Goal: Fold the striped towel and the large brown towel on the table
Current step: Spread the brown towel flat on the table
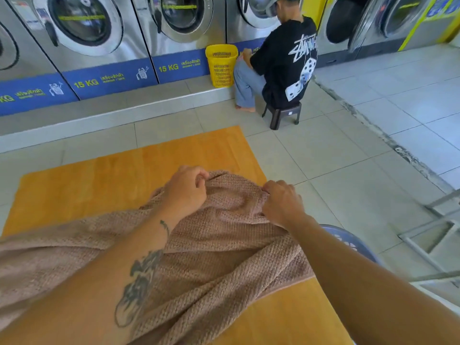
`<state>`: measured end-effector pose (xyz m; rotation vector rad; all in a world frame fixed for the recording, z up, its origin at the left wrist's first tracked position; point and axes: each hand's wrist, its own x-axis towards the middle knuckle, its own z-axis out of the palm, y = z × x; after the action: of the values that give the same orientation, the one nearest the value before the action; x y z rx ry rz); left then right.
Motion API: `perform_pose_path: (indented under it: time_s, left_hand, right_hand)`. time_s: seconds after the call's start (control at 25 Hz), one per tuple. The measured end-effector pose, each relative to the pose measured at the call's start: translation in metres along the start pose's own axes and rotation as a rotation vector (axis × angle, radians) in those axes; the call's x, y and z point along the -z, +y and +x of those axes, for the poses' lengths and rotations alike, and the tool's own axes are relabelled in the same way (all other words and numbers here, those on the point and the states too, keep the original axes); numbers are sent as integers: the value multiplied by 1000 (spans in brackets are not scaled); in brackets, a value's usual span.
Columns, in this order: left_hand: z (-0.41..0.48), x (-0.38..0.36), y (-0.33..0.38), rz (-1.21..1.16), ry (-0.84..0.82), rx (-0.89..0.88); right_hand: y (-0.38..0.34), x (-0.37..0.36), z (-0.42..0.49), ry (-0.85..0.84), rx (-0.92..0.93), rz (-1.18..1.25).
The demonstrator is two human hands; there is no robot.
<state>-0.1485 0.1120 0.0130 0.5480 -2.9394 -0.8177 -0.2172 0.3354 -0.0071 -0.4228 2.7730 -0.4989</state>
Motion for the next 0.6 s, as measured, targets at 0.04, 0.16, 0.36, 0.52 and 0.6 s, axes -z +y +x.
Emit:
perform_pose_path:
  time_s: [0.04, 0.16, 0.36, 0.52, 0.6]
  left_hand:
    - [10, -3, -4, 43, 16, 21]
    - [29, -14, -10, 233, -17, 40]
    - [32, -35, -5, 328, -324, 133]
    - [22, -50, 15, 289, -167, -65]
    - [12, -54, 21, 265, -38, -200]
  right_hand:
    - [2, -3, 6, -3, 8, -9]
    - [5, -11, 20, -51, 40, -52]
    - [30, 0, 21, -155, -48, -213]
    - [64, 13, 21, -231, -237, -283]
    - [55, 13, 27, -205, -111, -1]
